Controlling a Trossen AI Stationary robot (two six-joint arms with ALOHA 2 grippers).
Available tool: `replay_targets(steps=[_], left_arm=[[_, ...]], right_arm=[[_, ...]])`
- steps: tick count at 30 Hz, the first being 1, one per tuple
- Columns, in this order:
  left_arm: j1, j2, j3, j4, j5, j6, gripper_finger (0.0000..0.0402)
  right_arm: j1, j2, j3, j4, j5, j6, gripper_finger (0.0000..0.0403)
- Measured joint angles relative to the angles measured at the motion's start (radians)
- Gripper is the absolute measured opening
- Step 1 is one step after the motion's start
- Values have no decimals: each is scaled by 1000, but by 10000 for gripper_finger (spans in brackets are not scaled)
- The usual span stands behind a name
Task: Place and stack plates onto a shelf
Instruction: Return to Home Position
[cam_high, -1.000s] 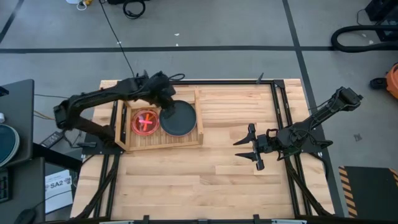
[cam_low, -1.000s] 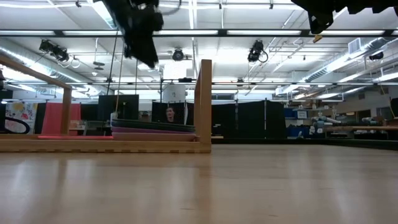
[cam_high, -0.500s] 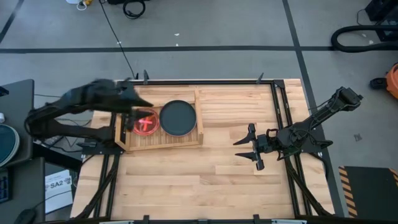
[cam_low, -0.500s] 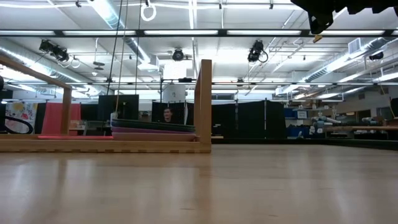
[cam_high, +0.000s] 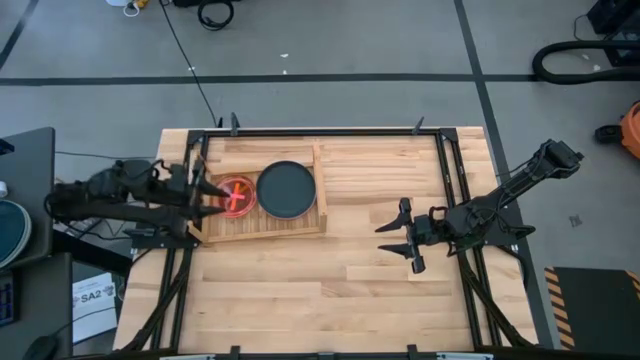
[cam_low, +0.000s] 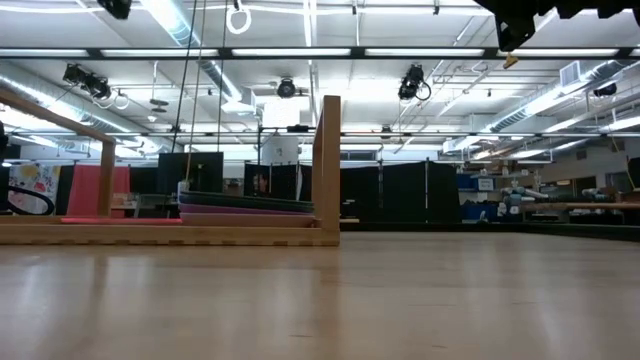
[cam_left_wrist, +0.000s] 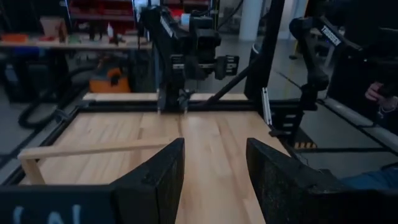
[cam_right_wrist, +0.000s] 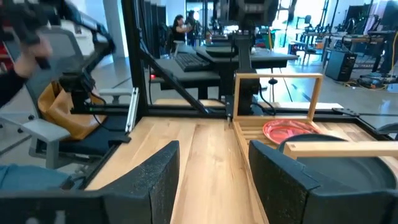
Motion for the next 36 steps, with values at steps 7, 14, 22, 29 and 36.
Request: replay_targets(steps=[7,14,22,29,36], left_arm=[[-5,-198,-249,160,0,17,176],[-4,-357,-398,214,3,16,176],[-4,-379,-513,319,30,16,176],[-4,-383,-613,434,45,31,176],[-3,-383,-666,514,45,60,176]], right_arm=[[0,-1,0,48,0,4,199],[-3,-1,0,61,0,4,199],[-46,-11,0,110,-2,30,199],[-116,-86,0,99,-114,67,199],[-169,-242,0,20,-246,67,199]])
